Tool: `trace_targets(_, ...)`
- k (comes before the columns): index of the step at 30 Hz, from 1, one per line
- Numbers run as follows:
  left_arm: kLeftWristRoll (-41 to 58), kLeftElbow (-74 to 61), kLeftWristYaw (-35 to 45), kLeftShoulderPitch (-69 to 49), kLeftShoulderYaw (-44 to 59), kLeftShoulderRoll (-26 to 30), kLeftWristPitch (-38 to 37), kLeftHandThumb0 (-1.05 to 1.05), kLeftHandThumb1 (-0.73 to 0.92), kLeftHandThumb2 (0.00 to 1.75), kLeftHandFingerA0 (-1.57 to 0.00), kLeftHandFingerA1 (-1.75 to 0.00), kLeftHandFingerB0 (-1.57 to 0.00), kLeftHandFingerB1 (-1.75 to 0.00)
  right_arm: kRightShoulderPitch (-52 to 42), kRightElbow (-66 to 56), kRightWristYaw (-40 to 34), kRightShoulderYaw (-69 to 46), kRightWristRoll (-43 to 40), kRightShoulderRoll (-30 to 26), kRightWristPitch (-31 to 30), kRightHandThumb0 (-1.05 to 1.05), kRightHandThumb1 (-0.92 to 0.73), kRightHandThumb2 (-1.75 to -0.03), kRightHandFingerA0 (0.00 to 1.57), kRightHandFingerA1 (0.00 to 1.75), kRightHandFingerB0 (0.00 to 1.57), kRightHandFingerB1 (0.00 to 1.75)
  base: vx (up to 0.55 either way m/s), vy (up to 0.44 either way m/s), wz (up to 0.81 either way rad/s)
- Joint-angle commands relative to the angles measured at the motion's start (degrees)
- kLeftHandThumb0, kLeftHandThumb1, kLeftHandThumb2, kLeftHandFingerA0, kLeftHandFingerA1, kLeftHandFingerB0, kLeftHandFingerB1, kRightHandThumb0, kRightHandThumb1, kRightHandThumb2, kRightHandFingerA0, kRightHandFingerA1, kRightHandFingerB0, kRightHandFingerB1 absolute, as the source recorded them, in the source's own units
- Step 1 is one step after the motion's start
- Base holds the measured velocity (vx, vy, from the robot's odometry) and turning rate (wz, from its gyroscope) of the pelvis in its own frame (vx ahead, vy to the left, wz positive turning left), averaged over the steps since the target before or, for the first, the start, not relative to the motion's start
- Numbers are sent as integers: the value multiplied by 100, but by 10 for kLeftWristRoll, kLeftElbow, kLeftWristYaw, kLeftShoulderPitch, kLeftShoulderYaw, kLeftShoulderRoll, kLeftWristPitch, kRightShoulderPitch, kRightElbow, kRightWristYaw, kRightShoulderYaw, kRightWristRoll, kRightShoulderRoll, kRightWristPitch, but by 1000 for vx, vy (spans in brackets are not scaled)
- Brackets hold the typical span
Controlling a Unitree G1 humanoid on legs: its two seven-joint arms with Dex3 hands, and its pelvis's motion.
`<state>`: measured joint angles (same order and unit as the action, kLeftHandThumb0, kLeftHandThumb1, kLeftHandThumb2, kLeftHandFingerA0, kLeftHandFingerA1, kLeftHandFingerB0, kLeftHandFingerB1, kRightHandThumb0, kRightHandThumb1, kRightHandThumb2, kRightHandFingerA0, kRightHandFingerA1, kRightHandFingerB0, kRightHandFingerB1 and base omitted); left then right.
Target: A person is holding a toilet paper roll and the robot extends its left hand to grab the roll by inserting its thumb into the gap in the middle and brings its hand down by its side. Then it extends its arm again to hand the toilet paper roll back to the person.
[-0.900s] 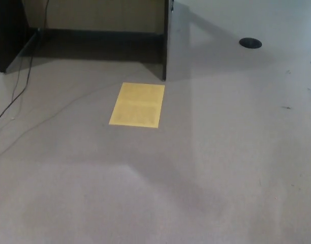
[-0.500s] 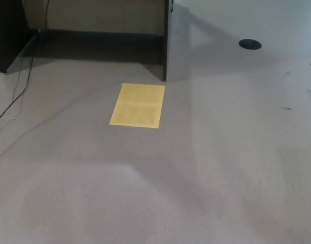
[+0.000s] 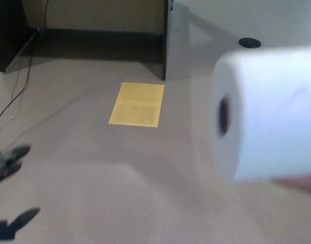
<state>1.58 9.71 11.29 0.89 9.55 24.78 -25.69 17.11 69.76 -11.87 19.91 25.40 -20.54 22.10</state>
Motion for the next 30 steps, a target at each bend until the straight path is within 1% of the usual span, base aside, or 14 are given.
trace_targets(1,34,-155,33,35,-9,19,109,-39,39,60,-26,-40,-17,-33,5,5,-8,-6,3,-9,7,-46,-74,-62,64,49,57,43,0,0,0)
trace_targets(2,36,-168,38,41,-12,19,113,-20,31,85,-10,-51,-8,-50,5,5,-9,-5,4,-10,7,-46,-74,-63,64,49,57,43,0,0,0)
trace_targets(3,38,-186,44,48,-17,20,123,-22,32,86,-9,-50,-7,-50,4,5,-13,-4,7,-11,9,-46,-74,-62,64,49,58,44,0,0,0)
trace_targets(9,57,-266,53,103,-44,9,186,-23,28,84,-10,-51,-8,-50,3,6,-10,-5,7,-10,9,-46,-75,-63,63,48,56,44,0,0,0)
trace_targets(10,59,-275,53,108,-47,8,195,-49,40,63,-25,-40,-16,-34,3,6,-9,-6,6,-10,10,-46,-75,-63,64,50,57,44,0,0,0)
trace_targets(16,66,-334,56,137,-76,-5,239,-49,39,63,-23,-39,-12,-33,2,6,-13,-6,7,-12,11,-46,-74,-62,65,51,57,44,0,0,0)
trace_targets(17,60,-357,52,140,-90,-11,253,-25,27,84,-8,-50,-6,-50,2,7,-12,-8,5,-11,12,-46,-74,-62,66,52,58,44,0,0,0)
trace_targets(18,59,-364,52,143,-96,-13,261,-50,38,63,-22,-40,-12,-33,2,8,-13,-9,5,-11,11,-46,-74,-62,67,52,58,44,0,0,0)
trace_targets(19,59,-374,52,149,-107,-19,270,-24,27,84,-8,-50,-6,-50,0,7,-12,-10,4,-12,11,-46,-74,-62,67,53,57,44,0,0,0)
trace_targets(22,56,-376,54,158,-124,-30,276,-24,26,83,-7,-50,-6,-50,-1,8,-11,-11,3,-11,12,-46,-74,-62,66,52,57,44,0,0,0)
trace_targets(23,49,-371,53,163,-131,-37,274,-47,37,61,-21,-39,-12,-32,0,8,-13,-8,7,-13,12,-47,-75,-62,63,52,56,44,0,0,0)
trace_targets(24,40,-368,52,166,-138,-40,276,-44,37,58,-22,-39,-12,-31,-1,8,-12,-10,6,-13,14,-47,-75,-62,63,52,56,44,0,0,0)
trace_targets(25,30,-368,49,169,-150,-47,283,-22,21,79,-8,-50,-6,-50,-3,8,-13,-8,7,-10,14,-47,-75,-63,63,51,55,44,0,0,0)
trace_targets(30,26,-360,54,184,-173,-62,298,-44,35,58,-21,-37,-10,-30,-3,9,-14,-11,6,-9,12,-47,-75,-62,62,49,56,44,0,0,0)
